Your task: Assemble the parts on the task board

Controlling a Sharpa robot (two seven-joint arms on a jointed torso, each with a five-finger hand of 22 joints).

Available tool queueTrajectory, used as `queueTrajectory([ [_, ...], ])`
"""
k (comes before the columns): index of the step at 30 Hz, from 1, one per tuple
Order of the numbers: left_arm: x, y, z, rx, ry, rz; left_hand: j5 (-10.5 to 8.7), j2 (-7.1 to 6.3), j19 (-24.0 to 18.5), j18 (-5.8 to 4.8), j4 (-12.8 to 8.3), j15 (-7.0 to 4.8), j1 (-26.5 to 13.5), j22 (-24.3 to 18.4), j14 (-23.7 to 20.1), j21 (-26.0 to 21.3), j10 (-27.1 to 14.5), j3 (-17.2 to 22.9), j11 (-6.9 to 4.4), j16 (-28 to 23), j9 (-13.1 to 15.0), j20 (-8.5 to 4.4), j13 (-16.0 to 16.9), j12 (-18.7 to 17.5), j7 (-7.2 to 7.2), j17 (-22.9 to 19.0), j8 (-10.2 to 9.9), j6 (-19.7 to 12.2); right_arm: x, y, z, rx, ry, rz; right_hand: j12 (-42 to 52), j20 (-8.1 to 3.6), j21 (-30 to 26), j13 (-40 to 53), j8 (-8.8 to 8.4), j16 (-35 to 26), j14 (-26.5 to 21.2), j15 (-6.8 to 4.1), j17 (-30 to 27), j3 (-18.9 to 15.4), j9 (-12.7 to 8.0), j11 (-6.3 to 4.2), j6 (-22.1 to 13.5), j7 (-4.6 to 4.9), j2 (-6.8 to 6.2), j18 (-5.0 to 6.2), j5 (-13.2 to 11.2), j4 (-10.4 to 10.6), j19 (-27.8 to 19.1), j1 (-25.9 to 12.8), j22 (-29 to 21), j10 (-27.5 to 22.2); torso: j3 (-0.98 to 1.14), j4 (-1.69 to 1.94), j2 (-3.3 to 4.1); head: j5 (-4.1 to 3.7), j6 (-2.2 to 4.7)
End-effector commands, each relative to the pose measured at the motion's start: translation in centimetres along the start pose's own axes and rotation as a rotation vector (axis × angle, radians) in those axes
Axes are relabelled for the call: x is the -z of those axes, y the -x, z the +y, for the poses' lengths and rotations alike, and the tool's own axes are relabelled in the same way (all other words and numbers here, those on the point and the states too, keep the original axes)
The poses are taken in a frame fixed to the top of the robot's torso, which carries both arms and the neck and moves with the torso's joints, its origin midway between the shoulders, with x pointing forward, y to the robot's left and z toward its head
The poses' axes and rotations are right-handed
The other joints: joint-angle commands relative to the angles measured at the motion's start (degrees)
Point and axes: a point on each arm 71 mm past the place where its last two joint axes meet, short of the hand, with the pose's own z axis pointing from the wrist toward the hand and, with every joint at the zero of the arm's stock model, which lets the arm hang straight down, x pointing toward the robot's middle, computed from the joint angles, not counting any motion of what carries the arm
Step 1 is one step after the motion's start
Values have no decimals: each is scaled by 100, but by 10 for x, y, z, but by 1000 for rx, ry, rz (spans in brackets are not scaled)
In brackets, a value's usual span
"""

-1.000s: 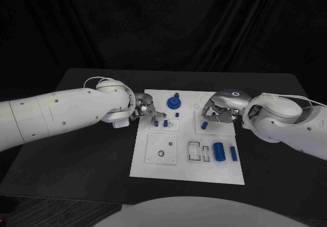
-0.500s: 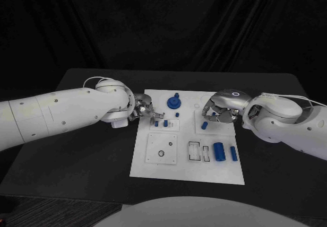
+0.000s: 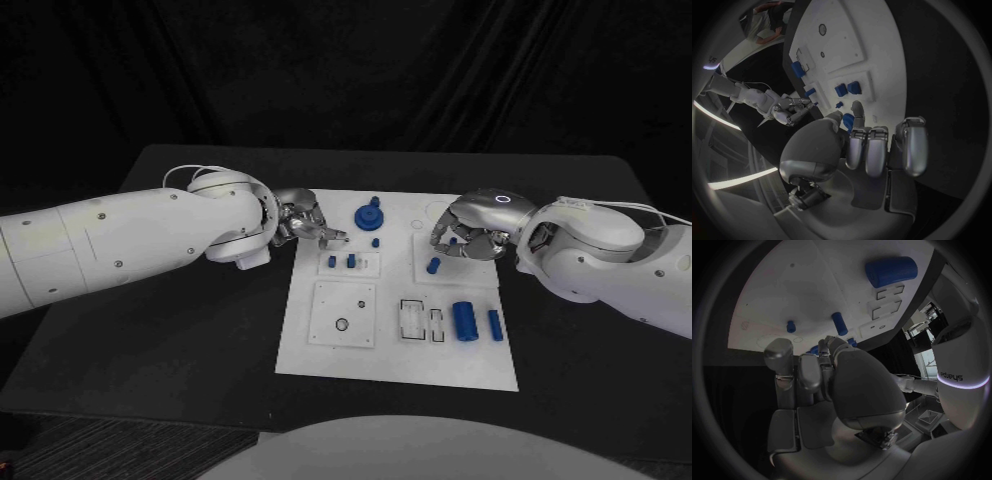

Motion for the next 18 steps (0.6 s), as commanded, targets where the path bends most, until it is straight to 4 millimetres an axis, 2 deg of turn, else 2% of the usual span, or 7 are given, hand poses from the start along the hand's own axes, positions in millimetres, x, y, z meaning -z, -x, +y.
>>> queueTrajectory([
  [1,3,2,-5,9,-57,-31,24,-7,18,2,17,-41,-10,1163,596,2,568,-17,-36,15,9,7,1483,17,-4,1510,19,-59,1,0,-1,-1,-17,-9,-23,-3,-31,272,-37,-19,34,18,1,25,-10,16,20,12,11,100,32,7,-29,29,538,-44,-11,0,6,2,-1],
  [5,6,-2,-5,-5,-48,10,42,3,4,7,31,-40,7,1156,596,-17,553,-28,-34,15,0,7,1471,1,1,1510,3,-89,1,0,-1,-1,-17,-8,-23,-3,-31,272,-37,-19,34,18,1,25,-10,16,20,12,11,100,32,7,-29,29,538,-44,-11,2,9,4,-1],
  [10,8,-6,-4,-18,-33,49,57,17,-11,11,37,-34,58,1151,596,-35,537,-38,-25,15,-34,11,1457,-16,10,1510,-39,-122,1,0,-1,-1,-17,-6,-23,-3,-31,272,-37,-19,34,18,1,25,-10,16,20,12,11,100,32,7,-29,29,538,-44,6,2,8,16,-1],
  [18,7,-10,-3,-30,-11,81,63,23,-31,18,27,-31,96,1141,596,-62,518,-38,-23,15,-45,14,1441,-37,10,1510,-44,-113,1,0,-1,-1,-16,-9,-23,-3,-32,271,-37,-16,35,20,4,24,-12,17,21,12,12,99,37,14,-27,18,539,-44,0,3,16,30,-1],
])
